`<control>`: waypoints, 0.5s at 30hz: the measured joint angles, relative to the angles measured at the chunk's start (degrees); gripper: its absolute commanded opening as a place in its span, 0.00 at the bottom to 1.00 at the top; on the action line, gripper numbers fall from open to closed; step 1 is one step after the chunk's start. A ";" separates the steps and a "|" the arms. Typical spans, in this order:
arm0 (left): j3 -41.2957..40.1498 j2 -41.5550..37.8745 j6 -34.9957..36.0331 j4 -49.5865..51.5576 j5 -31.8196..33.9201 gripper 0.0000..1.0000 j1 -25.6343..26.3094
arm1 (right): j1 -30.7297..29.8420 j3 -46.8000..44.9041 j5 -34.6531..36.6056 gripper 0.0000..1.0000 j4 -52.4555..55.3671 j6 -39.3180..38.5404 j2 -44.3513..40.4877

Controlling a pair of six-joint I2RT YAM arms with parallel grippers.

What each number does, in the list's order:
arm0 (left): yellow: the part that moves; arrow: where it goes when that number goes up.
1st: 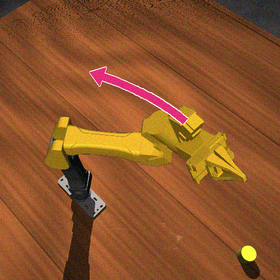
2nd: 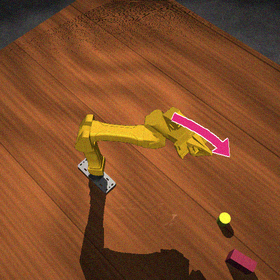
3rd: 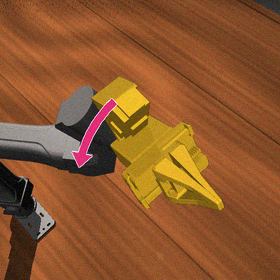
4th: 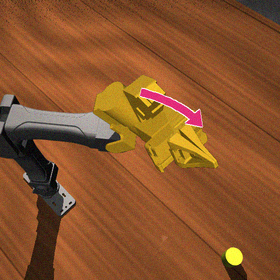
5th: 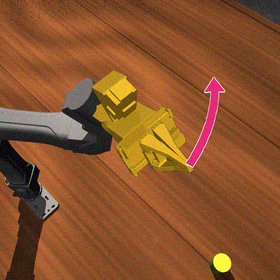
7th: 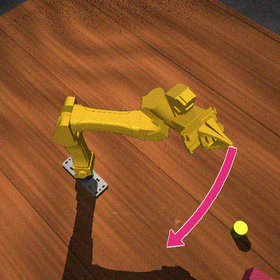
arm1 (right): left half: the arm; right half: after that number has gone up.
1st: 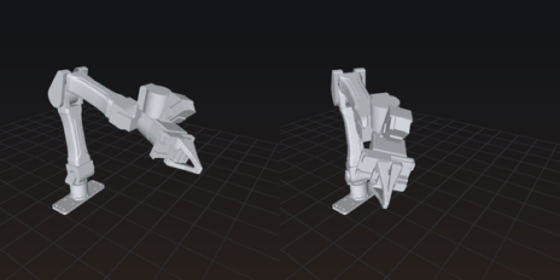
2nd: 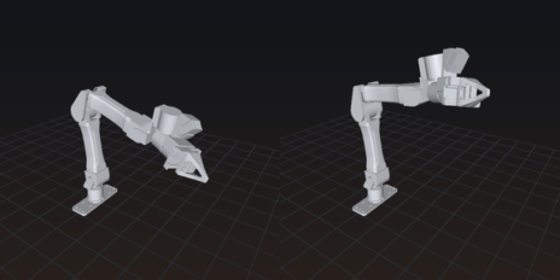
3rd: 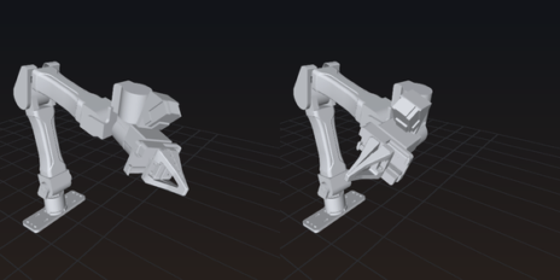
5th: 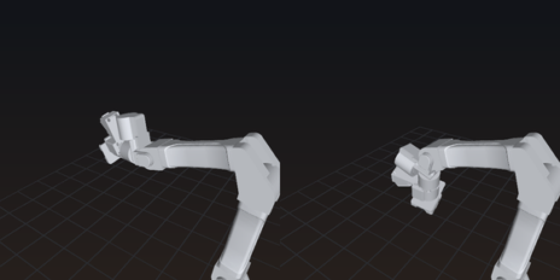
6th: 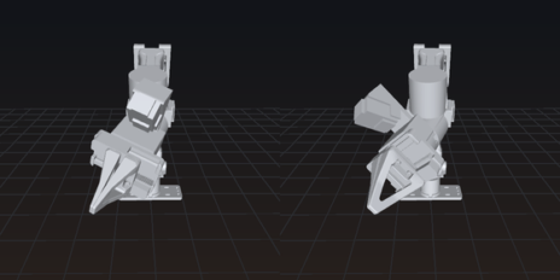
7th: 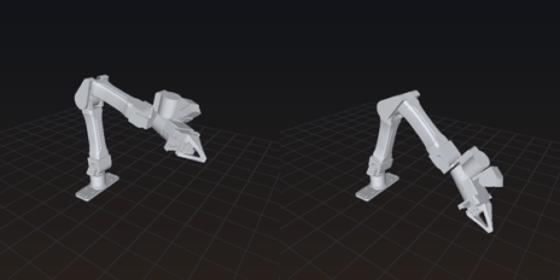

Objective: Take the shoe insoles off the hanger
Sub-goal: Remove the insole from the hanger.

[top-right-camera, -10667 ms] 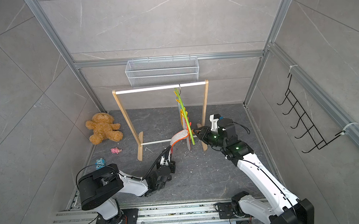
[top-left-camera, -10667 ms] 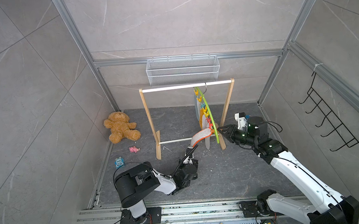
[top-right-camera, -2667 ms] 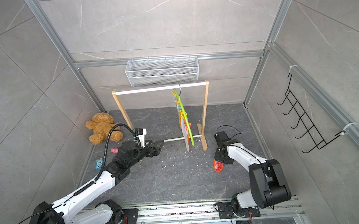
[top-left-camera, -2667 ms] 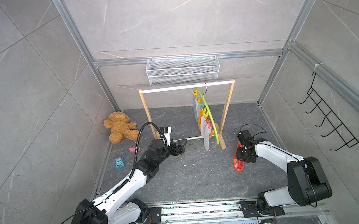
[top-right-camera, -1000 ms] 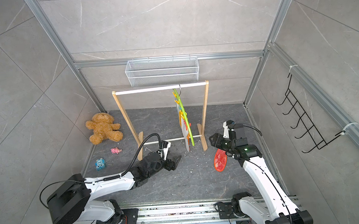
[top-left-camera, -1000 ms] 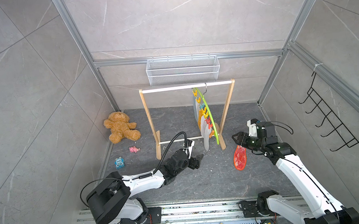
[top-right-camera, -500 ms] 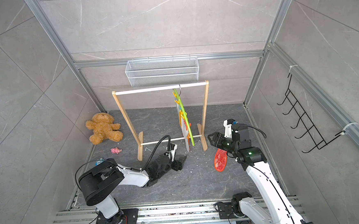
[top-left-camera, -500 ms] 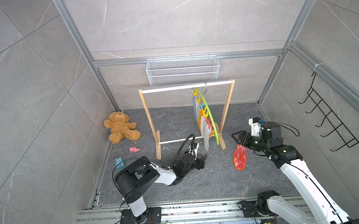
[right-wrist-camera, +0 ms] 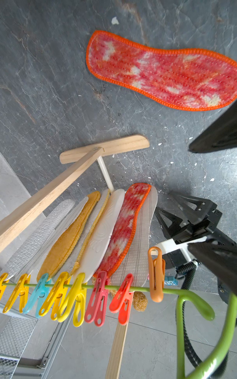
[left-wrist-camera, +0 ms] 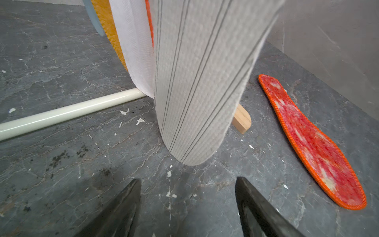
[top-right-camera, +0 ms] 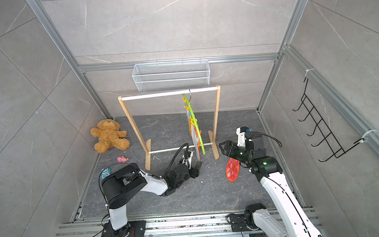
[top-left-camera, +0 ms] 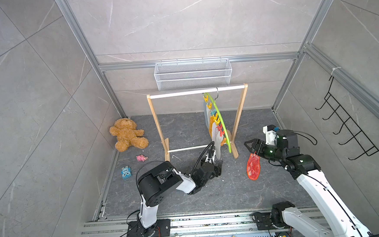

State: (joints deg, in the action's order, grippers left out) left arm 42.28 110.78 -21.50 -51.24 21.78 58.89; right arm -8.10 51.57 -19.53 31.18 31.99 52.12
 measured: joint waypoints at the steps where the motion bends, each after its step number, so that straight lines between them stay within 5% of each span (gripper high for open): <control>1: 0.39 0.55 0.00 -0.17 0.57 0.72 0.00 | 0.00 -0.04 -0.02 0.74 0.11 0.00 -0.17; 15: 6.51 6.60 0.00 -0.57 5.20 0.64 0.00 | 0.00 -0.68 -0.46 0.74 0.72 0.00 -0.59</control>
State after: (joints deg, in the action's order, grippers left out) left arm 48.80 117.38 -21.50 -51.81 26.98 58.89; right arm -8.10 50.89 -19.99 31.90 31.99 51.53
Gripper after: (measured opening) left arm 0.664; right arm 0.745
